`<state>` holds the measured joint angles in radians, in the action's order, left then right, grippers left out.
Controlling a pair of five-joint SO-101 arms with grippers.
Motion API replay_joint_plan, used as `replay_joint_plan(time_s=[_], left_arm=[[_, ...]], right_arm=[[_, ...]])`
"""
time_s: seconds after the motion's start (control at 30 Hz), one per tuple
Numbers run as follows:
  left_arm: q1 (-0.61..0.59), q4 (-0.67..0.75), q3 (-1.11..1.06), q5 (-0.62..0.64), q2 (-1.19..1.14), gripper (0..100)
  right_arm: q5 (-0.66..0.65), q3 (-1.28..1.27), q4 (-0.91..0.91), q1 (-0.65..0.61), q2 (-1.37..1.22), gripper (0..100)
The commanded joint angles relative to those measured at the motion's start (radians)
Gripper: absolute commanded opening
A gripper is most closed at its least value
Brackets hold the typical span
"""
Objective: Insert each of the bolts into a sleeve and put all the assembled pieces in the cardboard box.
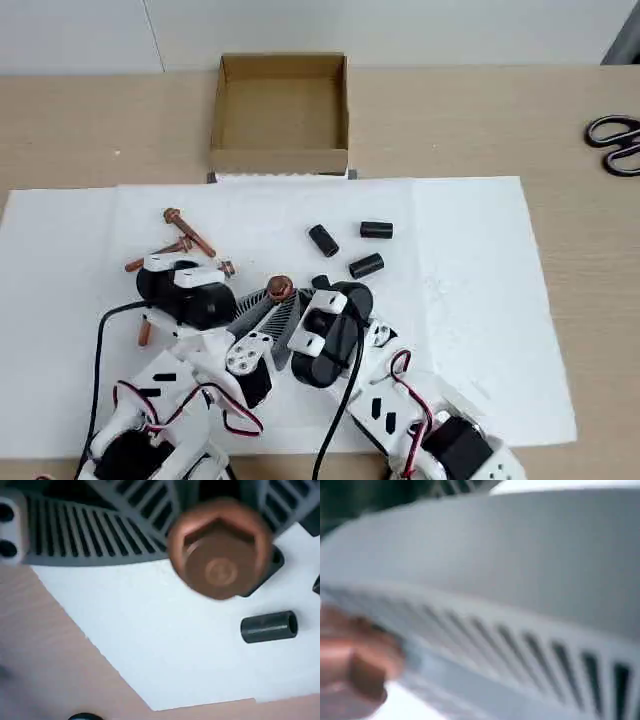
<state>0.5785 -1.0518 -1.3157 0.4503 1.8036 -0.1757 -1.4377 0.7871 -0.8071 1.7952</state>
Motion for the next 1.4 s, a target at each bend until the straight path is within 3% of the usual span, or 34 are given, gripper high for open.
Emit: replay_joint_plan(time_s=[0.0, 0.2, 0.43, 0.73, 1.23, 1.37], left_arm=[[0.003, -0.014, -0.018, -0.044, -0.006, 1], [0.003, -0.014, -0.018, -0.064, -0.006, 2], [0.002, -0.041, -0.018, -0.061, -0.006, 18], [0.0, -0.044, 0.027, -0.026, -0.006, 19], [-0.121, -0.044, 0.191, -0.029, -0.011, 18], [-0.172, -0.043, 0.191, -0.031, -0.006, 1]], right_arm=[[-0.011, 0.089, -0.03, 0.001, 0.016, 0.2], [-0.011, 0.089, -0.027, 0.001, 0.016, 0.2], [-0.011, 0.083, -0.027, 0.001, 0.016, 0.2], [-0.011, 0.055, -0.025, 0.001, 0.015, 0.2], [-0.006, 0.006, -0.033, 0.005, 0.015, 0.2], [-0.005, 0.006, -0.027, 0.058, 0.015, 0.2]])
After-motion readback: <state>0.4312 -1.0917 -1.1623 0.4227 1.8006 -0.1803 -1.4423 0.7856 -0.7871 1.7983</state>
